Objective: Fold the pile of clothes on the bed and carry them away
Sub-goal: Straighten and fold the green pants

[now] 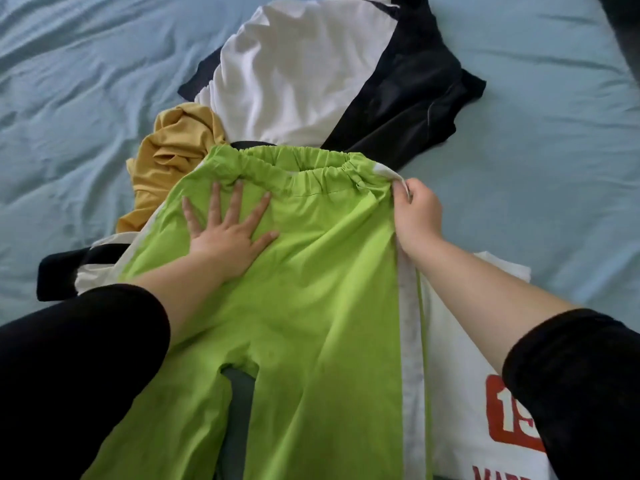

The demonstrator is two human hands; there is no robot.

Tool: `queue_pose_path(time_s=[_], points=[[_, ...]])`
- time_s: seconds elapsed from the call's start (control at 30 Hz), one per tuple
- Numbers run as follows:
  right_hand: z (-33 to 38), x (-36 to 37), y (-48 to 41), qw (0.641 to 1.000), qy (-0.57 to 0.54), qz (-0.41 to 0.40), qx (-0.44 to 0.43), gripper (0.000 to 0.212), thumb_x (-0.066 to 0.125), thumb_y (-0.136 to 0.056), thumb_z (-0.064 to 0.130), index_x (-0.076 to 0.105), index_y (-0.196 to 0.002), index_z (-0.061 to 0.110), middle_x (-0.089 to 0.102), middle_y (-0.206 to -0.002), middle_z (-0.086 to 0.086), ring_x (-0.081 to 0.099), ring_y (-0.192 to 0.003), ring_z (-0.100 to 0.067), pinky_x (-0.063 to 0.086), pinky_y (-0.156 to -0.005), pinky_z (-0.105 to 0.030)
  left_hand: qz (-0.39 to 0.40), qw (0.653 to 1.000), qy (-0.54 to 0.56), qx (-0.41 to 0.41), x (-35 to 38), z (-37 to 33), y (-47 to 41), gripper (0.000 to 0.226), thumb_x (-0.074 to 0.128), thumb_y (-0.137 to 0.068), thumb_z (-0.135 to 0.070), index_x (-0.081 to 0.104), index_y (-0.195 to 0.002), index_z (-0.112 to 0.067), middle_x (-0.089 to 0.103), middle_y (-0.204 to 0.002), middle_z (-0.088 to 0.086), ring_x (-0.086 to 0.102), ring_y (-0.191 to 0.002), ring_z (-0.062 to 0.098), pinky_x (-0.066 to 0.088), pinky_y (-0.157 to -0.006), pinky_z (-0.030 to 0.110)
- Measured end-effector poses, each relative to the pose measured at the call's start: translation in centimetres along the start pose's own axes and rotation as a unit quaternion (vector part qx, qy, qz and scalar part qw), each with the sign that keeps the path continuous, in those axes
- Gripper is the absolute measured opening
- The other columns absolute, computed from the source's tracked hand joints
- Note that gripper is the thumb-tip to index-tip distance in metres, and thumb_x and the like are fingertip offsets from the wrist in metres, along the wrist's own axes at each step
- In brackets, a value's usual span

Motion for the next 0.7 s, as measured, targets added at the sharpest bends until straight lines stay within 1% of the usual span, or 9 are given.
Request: queue_pose_path(time_s=[0.07, 0.13, 0.23, 0.33, 0.4, 0.43, 0.5, 0.6, 0.7], points=[[-1.3, 0.6, -1.9, 0.999, 0.031, 0.004, 0.033, 0.039, 0.042, -0.1, 0.028, 0.034, -0.063, 0.016, 0.04, -0.061, 0.003, 0.04, -0.07, -0.022, 0.024, -0.06, -0.032, 0.044, 0.999, 0.004, -0.005, 0.7, 1.0, -1.8, 0.076, -0.004, -0.069, -0.088, -0.04, -0.128, -0.056, -0.045, -0.142, -0.01, -0.04, -0.136, 0.029, -0.022, -0.099, 0.071], [-3.3, 2.4, -2.9, 0.992, 0.085, 0.05, 0.072, 0.038, 0.041, -0.1, 0.029, 0.038, -0.066, 0.015, 0.045, -0.067, -0.002, 0.043, -0.075, -0.024, 0.029, -0.063, -0.031, 0.089, 0.996, 0.017, -0.001, 1.9, 1.5, -3.1, 0.081, -0.002, -0.062, -0.092, -0.042, -0.124, -0.058, -0.044, -0.144, -0.011, -0.038, -0.137, 0.029, -0.015, -0.101, 0.072], [-5.4, 4.3, -3.3, 0.981, 0.127, 0.084, 0.117, 0.035, 0.041, -0.1, 0.034, 0.045, -0.073, 0.014, 0.051, -0.079, -0.009, 0.046, -0.079, -0.026, 0.031, -0.065, -0.031, 0.105, 0.994, 0.035, 0.004, 3.2, 1.6, -4.1, 0.081, 0.001, -0.061, -0.093, -0.044, -0.12, -0.06, -0.043, -0.147, -0.011, -0.039, -0.137, 0.028, -0.015, -0.102, 0.071], [-5.3, 4.3, -3.2, 0.979, 0.09, 0.11, 0.144, 0.036, 0.046, -0.097, 0.041, 0.048, -0.073, 0.015, 0.048, -0.071, -0.003, 0.046, -0.077, -0.024, 0.033, -0.065, -0.03, 0.124, 0.992, 0.028, -0.003, 2.9, 1.5, -3.9, 0.081, 0.007, -0.068, -0.091, -0.043, -0.123, -0.057, -0.044, -0.148, -0.01, -0.039, -0.137, 0.028, -0.015, -0.103, 0.072], [-4.7, 3.6, -2.5, 0.975, 0.029, 0.139, 0.173, 0.033, 0.052, -0.094, 0.044, 0.057, -0.082, 0.014, 0.056, -0.082, -0.004, 0.052, -0.082, -0.023, 0.042, -0.072, -0.03, 0.134, 0.991, 0.017, -0.014, 1.8, 1.1, -3.4, 0.082, 0.013, -0.076, -0.086, -0.037, -0.132, -0.053, -0.04, -0.15, -0.007, -0.036, -0.139, 0.03, -0.012, -0.105, 0.073], [-4.4, 3.2, -1.9, 0.97, 0.0, 0.156, 0.187, 0.032, 0.056, -0.092, 0.045, 0.059, -0.083, 0.015, 0.059, -0.085, -0.004, 0.055, -0.082, -0.022, 0.046, -0.072, -0.03, 0.119, 0.992, 0.021, -0.022, 1.0, 0.7, -2.7, 0.082, 0.018, -0.081, -0.082, -0.032, -0.138, -0.05, -0.035, -0.153, -0.005, -0.032, -0.141, 0.03, -0.01, -0.107, 0.072], [-3.5, 2.1, -0.3, 0.967, -0.007, 0.183, 0.179, 0.032, 0.06, -0.088, 0.046, 0.057, -0.073, 0.017, 0.062, -0.081, -0.002, 0.058, -0.074, -0.018, 0.047, -0.066, -0.028, 0.022, 0.995, 0.086, -0.042, -0.6, -1.0, -0.1, 0.079, 0.028, -0.091, -0.068, -0.017, -0.149, -0.04, -0.018, -0.16, 0.001, -0.018, -0.147, 0.028, -0.008, -0.113, 0.064], [-2.0, -0.2, 1.7, 0.972, 0.09, 0.182, 0.119, 0.037, 0.06, -0.086, 0.048, 0.056, -0.067, 0.017, 0.059, -0.07, 0.0, 0.053, -0.064, -0.016, 0.039, -0.058, -0.03, -0.112, 0.962, 0.247, -0.04, -0.6, -6.5, 7.6, 0.075, 0.033, -0.094, -0.058, -0.008, -0.152, -0.031, -0.009, -0.161, -0.004, -0.016, -0.147, 0.014, -0.018, -0.114, 0.044], [-1.2, -0.8, 3.5, 0.969, 0.031, 0.183, 0.16, 0.029, 0.06, -0.088, 0.036, 0.052, -0.067, 0.017, 0.053, -0.066, -0.002, 0.048, -0.059, -0.018, 0.037, -0.054, -0.028, -0.068, 0.929, 0.361, -0.04, 2.3, -14.3, 15.2, 0.08, 0.04, -0.09, -0.062, 0.0, -0.153, -0.03, -0.004, -0.162, -0.01, -0.009, -0.148, 0.008, -0.008, -0.118, 0.036]])
Point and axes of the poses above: each hand's wrist, its own y-axis away from the middle knuckle, its own x-axis out of the palm, z = x × y, the point moved 7 cm from there along -y, towards the middle knuckle
